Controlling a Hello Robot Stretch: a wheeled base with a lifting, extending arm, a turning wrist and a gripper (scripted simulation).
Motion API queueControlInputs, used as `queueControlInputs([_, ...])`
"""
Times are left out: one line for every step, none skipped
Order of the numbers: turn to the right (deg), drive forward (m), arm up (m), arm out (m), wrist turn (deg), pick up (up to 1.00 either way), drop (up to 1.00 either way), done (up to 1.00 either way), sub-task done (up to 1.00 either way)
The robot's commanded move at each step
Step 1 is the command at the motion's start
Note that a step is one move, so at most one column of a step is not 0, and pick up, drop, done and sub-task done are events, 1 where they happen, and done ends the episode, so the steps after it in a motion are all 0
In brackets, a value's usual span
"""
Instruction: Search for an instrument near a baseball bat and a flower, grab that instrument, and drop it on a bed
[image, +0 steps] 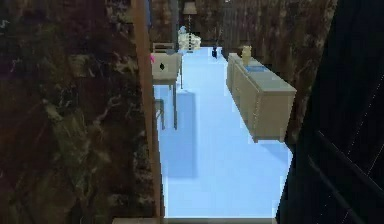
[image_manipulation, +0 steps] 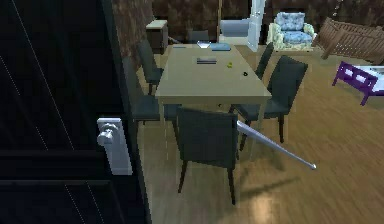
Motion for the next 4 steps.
queueControlInputs([3.0, 0.0, 0.0, 0.0, 0.0, 0.0, 0.0, 0.0, 0.0])
queueControlInputs([0.0, 1.0, 0.0, 0.0, 0.0, 0.0, 0.0, 0.0, 0.0])
queueControlInputs([0.0, 1.0, 0.0, 0.0, 0.0, 0.0, 0.0, 0.0, 0.0])
queueControlInputs([0.0, 0.2, 0.0, 0.0, 0.0, 0.0, 0.0, 0.0, 0.0])
